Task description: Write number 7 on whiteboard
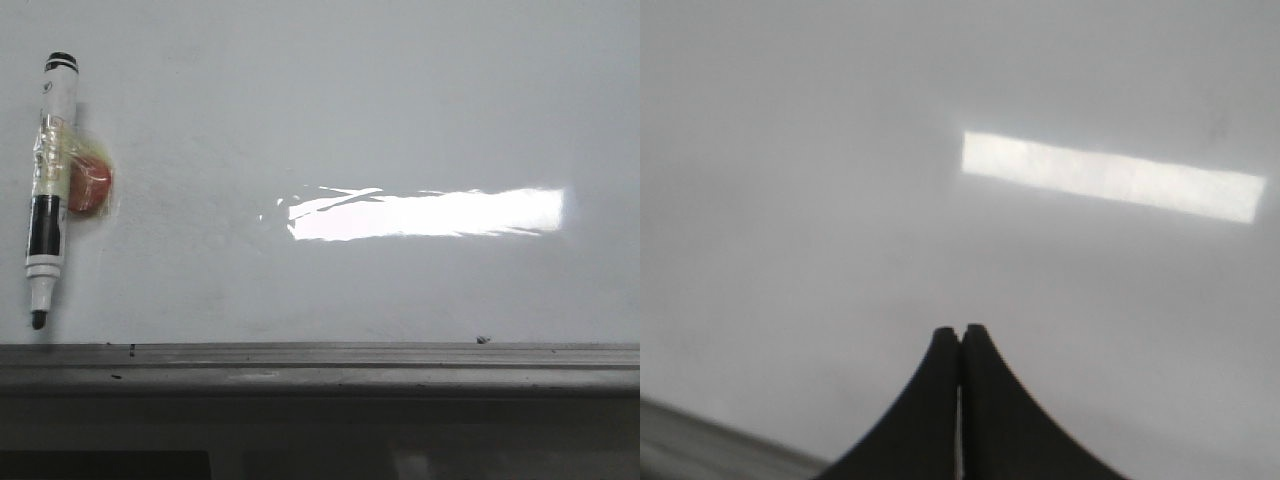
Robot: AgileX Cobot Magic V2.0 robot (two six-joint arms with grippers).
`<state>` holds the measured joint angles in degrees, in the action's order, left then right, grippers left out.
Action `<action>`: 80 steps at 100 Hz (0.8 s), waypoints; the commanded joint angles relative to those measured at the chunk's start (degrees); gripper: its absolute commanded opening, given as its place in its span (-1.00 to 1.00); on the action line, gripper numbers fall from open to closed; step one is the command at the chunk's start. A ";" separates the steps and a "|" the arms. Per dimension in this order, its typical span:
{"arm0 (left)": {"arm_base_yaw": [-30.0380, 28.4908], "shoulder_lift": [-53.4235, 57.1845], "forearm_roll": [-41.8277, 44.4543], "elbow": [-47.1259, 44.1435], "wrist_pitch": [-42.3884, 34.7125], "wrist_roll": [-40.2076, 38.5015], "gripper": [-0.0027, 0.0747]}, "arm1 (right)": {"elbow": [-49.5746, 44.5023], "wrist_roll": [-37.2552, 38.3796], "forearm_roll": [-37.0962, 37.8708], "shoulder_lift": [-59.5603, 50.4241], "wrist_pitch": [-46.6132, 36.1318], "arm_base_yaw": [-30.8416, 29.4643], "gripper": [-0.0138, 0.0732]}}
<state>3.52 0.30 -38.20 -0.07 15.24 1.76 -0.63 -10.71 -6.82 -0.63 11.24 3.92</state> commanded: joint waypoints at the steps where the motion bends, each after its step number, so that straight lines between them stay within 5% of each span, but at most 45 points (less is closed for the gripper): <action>1: 0.52 1.61 -11.73 -1.29 -4.35 -0.41 -0.98 | -0.86 -0.15 -12.44 -0.82 -11.73 -0.36 -0.85; 14: 0.52 1.61 -23.45 -1.29 -5.09 -0.41 -0.98 | -0.86 -0.15 -36.56 -0.82 -15.16 -0.36 -0.85; 25: 0.52 1.61 -26.49 -0.28 -4.02 -0.27 -0.98 | 0.15 -0.15 -46.31 -0.82 -15.23 -0.36 -0.85; 37: 0.61 1.50 -22.63 4.91 1.04 8.36 -0.98 | 6.29 -3.08 -44.53 -0.82 -6.62 -0.36 -0.85; 54: 0.61 -4.89 -8.86 15.59 11.52 9.88 -0.98 | 19.97 -21.33 -38.53 0.39 12.21 -0.36 -0.85; 67: 0.61 -14.97 0.28 23.30 21.10 9.88 -0.96 | 27.84 -22.03 -30.74 4.39 22.98 -0.36 -0.82; 80: 1.21 -24.89 3.50 29.16 31.83 11.63 -0.50 | 32.21 -22.03 -27.67 9.03 29.51 -0.36 -0.52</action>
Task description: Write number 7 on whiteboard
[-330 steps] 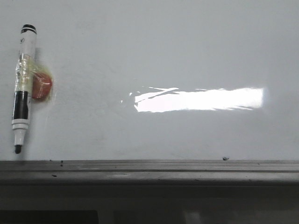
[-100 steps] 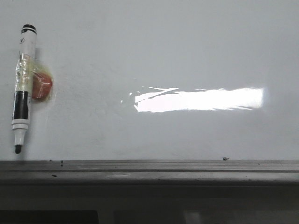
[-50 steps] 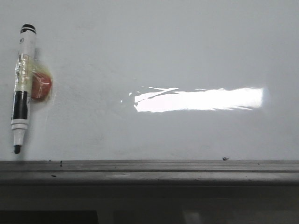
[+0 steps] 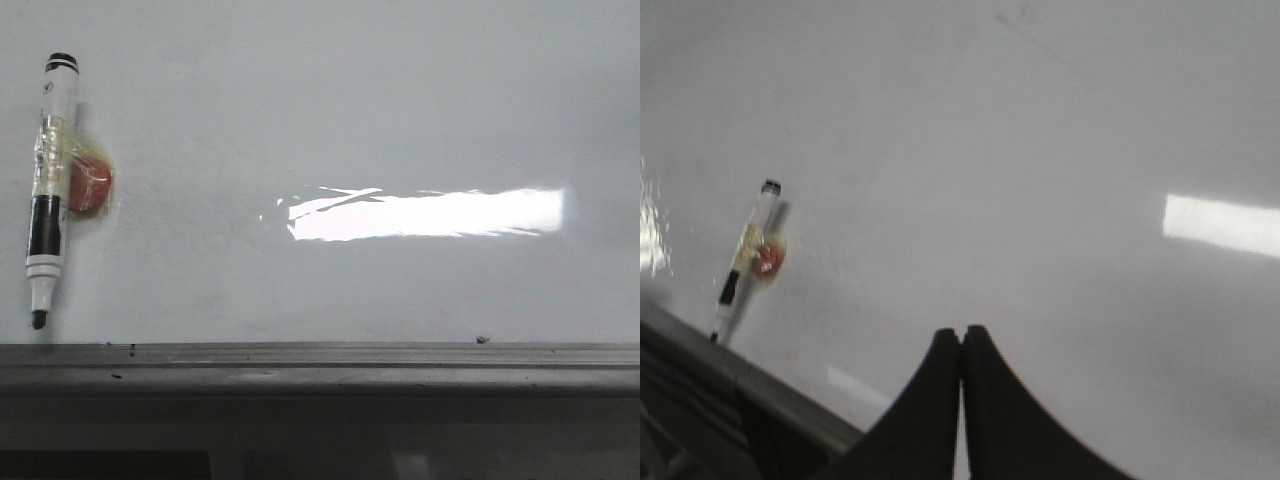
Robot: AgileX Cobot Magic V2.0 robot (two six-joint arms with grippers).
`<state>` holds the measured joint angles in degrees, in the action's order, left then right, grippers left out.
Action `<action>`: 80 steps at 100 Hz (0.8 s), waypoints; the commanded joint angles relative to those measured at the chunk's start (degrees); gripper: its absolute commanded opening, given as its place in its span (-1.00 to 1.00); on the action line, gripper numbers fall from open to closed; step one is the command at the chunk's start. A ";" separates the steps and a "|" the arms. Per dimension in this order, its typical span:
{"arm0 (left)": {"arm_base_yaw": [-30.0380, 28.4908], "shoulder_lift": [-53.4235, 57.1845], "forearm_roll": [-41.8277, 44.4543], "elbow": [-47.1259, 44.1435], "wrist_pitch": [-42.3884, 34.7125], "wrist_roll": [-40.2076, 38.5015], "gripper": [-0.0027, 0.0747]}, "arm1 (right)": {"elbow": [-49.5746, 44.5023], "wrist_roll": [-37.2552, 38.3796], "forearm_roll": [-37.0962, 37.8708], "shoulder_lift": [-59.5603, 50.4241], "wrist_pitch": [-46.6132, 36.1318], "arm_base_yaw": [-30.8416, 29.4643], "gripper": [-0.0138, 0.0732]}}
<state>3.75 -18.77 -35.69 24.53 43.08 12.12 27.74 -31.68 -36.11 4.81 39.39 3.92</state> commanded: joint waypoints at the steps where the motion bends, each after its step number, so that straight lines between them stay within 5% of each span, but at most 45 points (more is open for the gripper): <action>1: 1.11 -6.23 0.99 4.77 4.39 1.52 -0.46 | 3.99 -1.06 1.62 3.80 1.93 -0.36 -0.46; 11: 3.95 -10.55 0.73 7.12 6.14 2.81 0.04 | 5.17 -0.69 1.50 5.73 4.61 -0.07 0.05; 19: 6.70 -12.80 0.59 8.39 5.60 3.03 0.13 | 5.17 -0.72 1.50 5.63 4.97 0.79 0.36; 80: 16.61 -26.12 -7.35 9.11 -7.10 3.03 0.12 | 5.06 -0.58 3.22 8.54 3.82 1.93 0.27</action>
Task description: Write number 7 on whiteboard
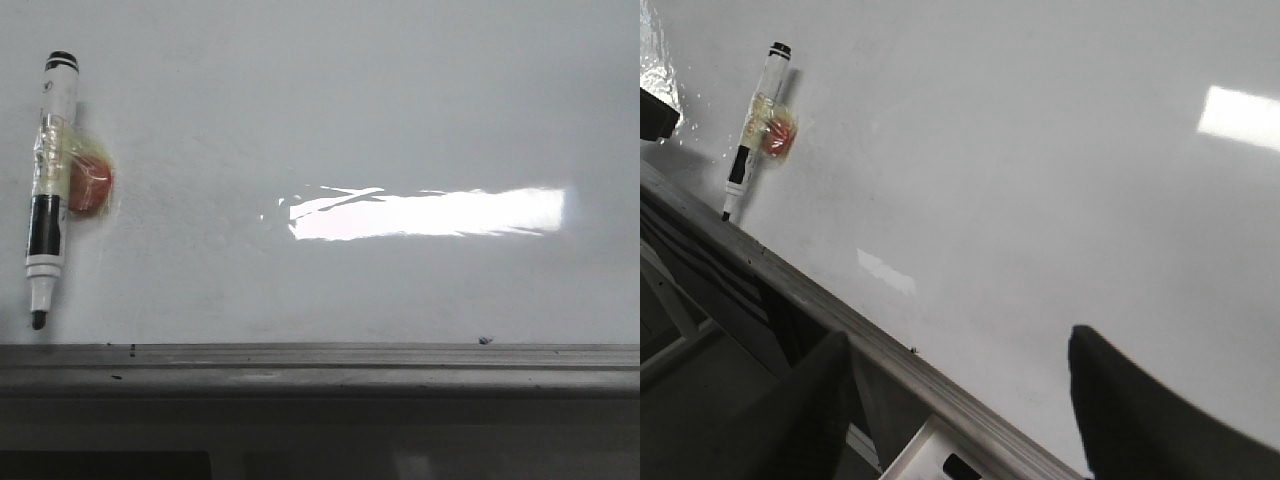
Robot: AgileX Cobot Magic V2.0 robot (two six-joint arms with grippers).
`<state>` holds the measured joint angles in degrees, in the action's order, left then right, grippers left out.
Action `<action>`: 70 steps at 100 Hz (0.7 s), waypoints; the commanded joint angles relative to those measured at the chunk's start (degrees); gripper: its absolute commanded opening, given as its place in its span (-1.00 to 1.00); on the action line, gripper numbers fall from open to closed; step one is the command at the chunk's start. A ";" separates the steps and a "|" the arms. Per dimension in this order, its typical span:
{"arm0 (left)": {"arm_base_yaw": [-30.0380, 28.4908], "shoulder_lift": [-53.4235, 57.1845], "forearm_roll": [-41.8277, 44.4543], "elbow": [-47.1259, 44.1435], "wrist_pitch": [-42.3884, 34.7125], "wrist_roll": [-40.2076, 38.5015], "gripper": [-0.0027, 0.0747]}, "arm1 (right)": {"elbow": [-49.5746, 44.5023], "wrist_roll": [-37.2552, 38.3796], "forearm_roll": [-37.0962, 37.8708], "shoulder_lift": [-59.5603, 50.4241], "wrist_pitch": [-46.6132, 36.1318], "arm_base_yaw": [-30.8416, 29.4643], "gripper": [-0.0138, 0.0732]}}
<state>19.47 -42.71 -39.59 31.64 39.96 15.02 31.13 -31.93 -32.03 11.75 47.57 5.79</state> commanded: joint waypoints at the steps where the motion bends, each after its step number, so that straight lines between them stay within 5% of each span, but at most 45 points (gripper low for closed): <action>1: 0.89 -2.37 -3.57 2.01 -4.22 0.13 0.12 | 1.67 -0.33 -0.86 1.75 -4.35 0.05 0.27; 50: 5.38 -13.51 -5.48 2.01 -10.60 0.13 0.11 | 1.67 -0.33 -0.86 2.13 -3.36 0.05 0.27; 70: 5.38 -16.18 -5.16 2.01 -14.08 0.13 -0.20 | 1.67 -0.33 -0.86 2.13 -3.12 0.05 0.27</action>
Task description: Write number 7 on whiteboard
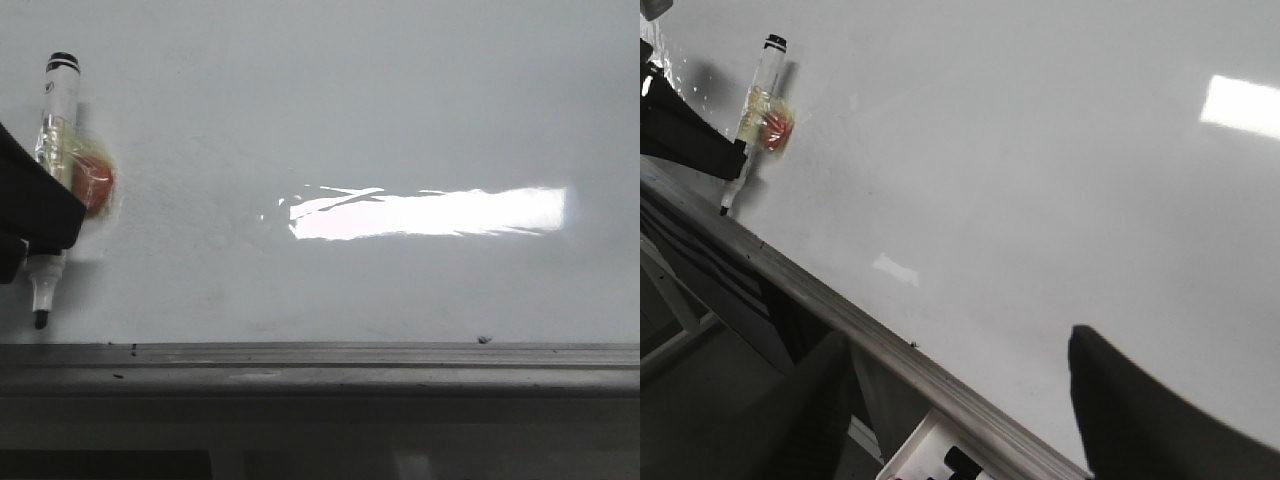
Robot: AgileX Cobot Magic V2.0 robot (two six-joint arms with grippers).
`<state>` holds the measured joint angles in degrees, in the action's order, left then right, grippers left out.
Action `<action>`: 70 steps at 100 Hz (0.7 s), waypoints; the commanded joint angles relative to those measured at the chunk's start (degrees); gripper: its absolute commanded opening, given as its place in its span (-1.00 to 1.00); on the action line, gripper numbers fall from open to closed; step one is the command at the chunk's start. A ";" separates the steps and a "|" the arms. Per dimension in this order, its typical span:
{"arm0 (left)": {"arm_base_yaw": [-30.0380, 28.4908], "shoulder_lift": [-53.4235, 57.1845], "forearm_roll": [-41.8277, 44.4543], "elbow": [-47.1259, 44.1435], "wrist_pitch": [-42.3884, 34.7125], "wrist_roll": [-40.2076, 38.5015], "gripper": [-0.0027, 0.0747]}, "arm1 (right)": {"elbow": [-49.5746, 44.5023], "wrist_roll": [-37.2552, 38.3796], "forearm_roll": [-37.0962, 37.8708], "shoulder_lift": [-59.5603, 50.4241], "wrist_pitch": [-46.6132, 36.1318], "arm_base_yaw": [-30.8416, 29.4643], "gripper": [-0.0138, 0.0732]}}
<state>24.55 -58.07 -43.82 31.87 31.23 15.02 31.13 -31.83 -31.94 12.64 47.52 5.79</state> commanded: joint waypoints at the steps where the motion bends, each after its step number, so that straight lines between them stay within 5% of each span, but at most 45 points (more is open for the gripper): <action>1: 0.30 -0.84 -0.93 1.78 -5.64 0.13 -0.22 | 1.67 -0.43 -0.94 1.24 -3.07 0.05 0.27; 21: 0.30 -1.31 -1.20 1.78 -6.09 0.13 -0.99 | 1.67 -0.43 -1.06 1.24 -3.17 0.08 0.27; 31: 0.30 -1.19 -1.49 1.78 -4.63 1.16 -0.98 | 1.94 -0.43 -2.81 1.24 -3.00 0.93 0.27; 57: 4.44 1.26 -16.44 2.53 3.21 34.99 -0.98 | 5.67 -1.50 -3.66 4.63 3.75 6.20 0.27; 70: 7.51 2.94 -24.29 2.53 6.03 54.48 -0.98 | 6.18 -10.62 -11.92 8.24 4.42 9.34 0.27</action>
<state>30.21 -56.86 -60.81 32.44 35.96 57.45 35.22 -36.22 -36.91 17.93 54.22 13.59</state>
